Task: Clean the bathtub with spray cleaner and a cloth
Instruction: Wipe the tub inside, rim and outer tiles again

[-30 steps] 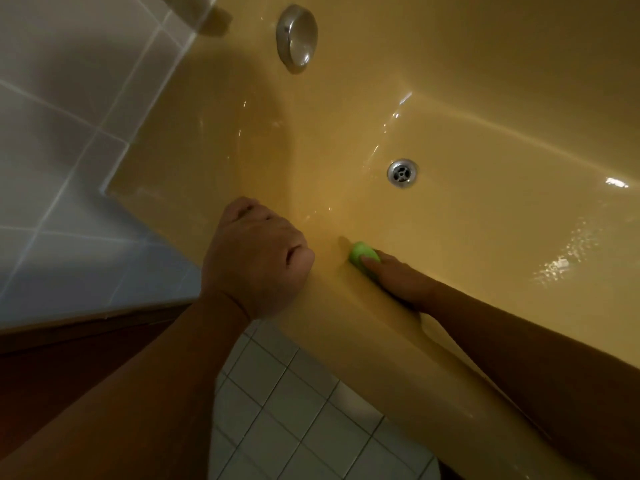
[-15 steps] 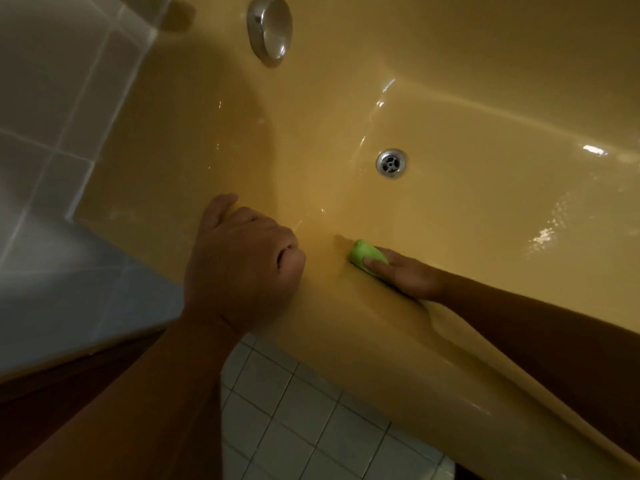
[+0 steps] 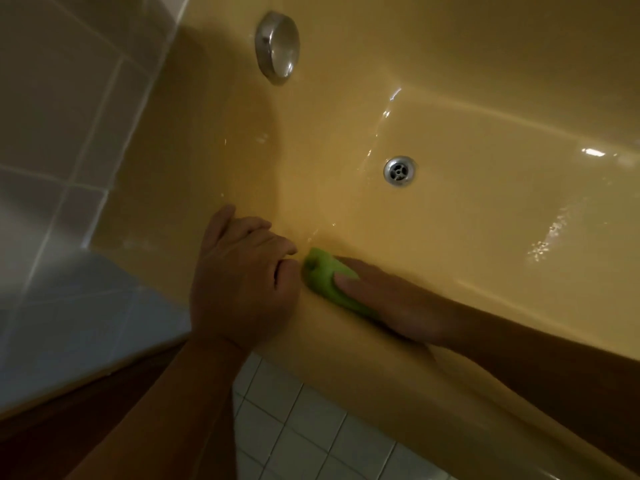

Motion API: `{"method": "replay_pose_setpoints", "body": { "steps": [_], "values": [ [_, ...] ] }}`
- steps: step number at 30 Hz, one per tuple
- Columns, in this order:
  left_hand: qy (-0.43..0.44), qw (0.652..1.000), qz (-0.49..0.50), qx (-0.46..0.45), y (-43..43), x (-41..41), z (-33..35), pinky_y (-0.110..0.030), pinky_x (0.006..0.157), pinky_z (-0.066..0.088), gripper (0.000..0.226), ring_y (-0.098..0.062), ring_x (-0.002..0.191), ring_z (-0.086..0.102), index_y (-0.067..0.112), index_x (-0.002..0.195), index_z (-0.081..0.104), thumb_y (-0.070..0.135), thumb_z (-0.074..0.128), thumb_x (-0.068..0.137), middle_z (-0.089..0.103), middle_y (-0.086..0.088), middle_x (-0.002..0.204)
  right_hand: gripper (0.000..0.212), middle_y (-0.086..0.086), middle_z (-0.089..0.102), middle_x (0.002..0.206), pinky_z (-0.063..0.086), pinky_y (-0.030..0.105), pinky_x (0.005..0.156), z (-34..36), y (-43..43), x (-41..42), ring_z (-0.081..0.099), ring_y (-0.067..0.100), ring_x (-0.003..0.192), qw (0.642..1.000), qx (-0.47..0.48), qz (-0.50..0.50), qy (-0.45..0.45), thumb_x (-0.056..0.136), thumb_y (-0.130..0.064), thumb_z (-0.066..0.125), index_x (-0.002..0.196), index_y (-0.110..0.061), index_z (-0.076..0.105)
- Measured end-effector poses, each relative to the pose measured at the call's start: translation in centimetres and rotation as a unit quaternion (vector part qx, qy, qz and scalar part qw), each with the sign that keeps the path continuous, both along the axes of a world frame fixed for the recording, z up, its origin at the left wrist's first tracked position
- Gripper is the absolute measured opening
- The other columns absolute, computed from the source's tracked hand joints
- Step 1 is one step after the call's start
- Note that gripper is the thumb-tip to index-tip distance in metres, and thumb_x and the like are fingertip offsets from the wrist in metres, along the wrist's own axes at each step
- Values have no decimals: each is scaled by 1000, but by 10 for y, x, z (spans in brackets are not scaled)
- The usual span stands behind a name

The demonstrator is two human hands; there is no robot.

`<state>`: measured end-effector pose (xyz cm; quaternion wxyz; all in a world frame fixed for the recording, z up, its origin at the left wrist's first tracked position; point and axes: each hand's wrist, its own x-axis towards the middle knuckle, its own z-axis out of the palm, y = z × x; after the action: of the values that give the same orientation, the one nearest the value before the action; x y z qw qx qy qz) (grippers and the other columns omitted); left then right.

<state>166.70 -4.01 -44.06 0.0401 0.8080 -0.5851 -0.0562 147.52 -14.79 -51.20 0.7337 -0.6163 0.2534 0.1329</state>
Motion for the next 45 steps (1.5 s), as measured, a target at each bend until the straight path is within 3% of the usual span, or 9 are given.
{"method": "replay_pose_setpoints", "body": {
  "steps": [3,9,15,19,23,26,31,36,45],
  "values": [
    [0,1000,4,13,-2,2,2,-55,121,27,33,-28,103,66,13,83,78,23,48,87,75,-2,84,34,-53,35,137,34,10,107,39,7,-22,37,-20,130,999,42,15,-8,97,-72,38,127,-84,29],
    [-5,1000,9,27,-6,6,2,-54,123,23,32,-26,102,67,15,82,79,23,48,87,76,-1,84,67,-10,44,155,27,26,115,-54,-10,-49,42,10,140,992,-23,3,121,98,-72,34,153,-36,41],
    [-14,999,-1,42,-8,12,2,-53,125,19,30,-25,99,64,16,82,78,23,50,89,74,-1,84,72,9,26,169,16,45,126,-142,-17,-59,24,33,154,953,-112,19,280,102,-72,23,164,-35,19],
    [-16,998,0,54,-10,14,4,-51,126,16,29,-26,98,63,15,83,78,24,51,88,74,-2,83,76,-5,32,167,21,47,126,-64,-4,-51,30,26,152,977,-41,0,208,96,-80,28,161,-41,28],
    [-19,997,4,68,-12,14,8,-46,128,11,31,-26,98,64,16,82,78,25,49,88,73,-1,82,54,-35,37,139,25,22,109,48,8,-50,31,-7,131,995,17,-12,93,103,-62,36,155,-48,30],
    [-20,997,-4,80,-12,15,9,-50,127,13,33,-25,100,63,16,83,79,26,48,89,73,0,83,53,-34,38,134,28,19,102,64,5,-48,35,-7,128,996,43,-13,83,97,-65,37,149,-54,30],
    [-19,997,-13,72,-13,20,7,-53,126,14,33,-26,103,63,17,85,79,27,48,88,74,-2,86,58,-3,52,150,37,27,109,-37,-4,-69,52,13,129,984,-10,-33,174,103,-61,38,151,-31,46],
    [-25,996,-30,76,-14,31,7,-56,126,10,34,-28,123,57,19,85,80,28,47,88,76,1,95,74,10,29,168,21,48,124,-120,-12,-86,32,39,150,930,-76,-10,360,101,-75,26,164,-36,21],
    [-26,995,-30,90,-25,58,12,-59,126,3,42,-30,156,21,22,104,81,31,47,81,62,-1,144,70,-23,38,153,26,31,116,31,8,2,35,4,142,997,4,-11,80,95,-73,33,158,-44,30]
  ]
}}
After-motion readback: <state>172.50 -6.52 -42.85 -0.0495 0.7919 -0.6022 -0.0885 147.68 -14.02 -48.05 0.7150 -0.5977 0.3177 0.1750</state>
